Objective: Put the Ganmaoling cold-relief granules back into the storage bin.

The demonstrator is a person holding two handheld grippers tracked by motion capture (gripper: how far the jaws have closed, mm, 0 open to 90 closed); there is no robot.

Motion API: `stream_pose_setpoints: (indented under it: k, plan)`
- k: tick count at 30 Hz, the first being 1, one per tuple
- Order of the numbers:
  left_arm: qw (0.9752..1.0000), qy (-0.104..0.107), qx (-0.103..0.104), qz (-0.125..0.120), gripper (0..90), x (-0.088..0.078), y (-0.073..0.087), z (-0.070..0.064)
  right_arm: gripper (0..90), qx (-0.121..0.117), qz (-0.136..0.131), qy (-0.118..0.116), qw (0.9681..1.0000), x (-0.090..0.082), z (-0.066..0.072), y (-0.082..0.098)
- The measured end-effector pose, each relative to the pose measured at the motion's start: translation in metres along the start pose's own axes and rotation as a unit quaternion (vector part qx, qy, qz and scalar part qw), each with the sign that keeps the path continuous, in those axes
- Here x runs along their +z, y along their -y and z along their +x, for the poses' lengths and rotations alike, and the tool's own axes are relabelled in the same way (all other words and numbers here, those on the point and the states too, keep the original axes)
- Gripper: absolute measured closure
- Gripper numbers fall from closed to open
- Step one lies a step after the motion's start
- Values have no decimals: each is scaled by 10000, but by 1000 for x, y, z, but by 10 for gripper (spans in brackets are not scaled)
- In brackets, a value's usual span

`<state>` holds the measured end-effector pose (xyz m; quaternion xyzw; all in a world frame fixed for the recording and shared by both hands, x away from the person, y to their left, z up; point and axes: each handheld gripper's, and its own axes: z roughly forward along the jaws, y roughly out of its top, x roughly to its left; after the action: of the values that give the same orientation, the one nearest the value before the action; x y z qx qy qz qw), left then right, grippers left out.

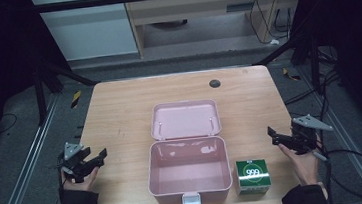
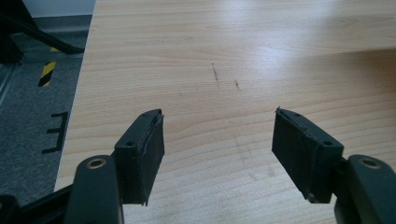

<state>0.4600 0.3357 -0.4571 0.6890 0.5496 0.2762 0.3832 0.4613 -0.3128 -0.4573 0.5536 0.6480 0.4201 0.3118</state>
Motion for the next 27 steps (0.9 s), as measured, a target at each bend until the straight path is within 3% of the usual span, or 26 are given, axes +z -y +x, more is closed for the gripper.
stream_pose_setpoints:
  k: [6, 20, 27]
  plan:
    - [9999, 81, 41, 82, 326, 1, 0, -2, 86, -3, -143, -65, 9999, -10, 0, -9]
    - [9997, 147, 84, 185, 307, 4, 2, -3, 128, -419, 36, -402, 9983, -19, 12, -26]
    - [9994, 179, 122, 258, 297, 7, 4, -5, 142, -739, 228, -610, 9951, -25, 21, -38]
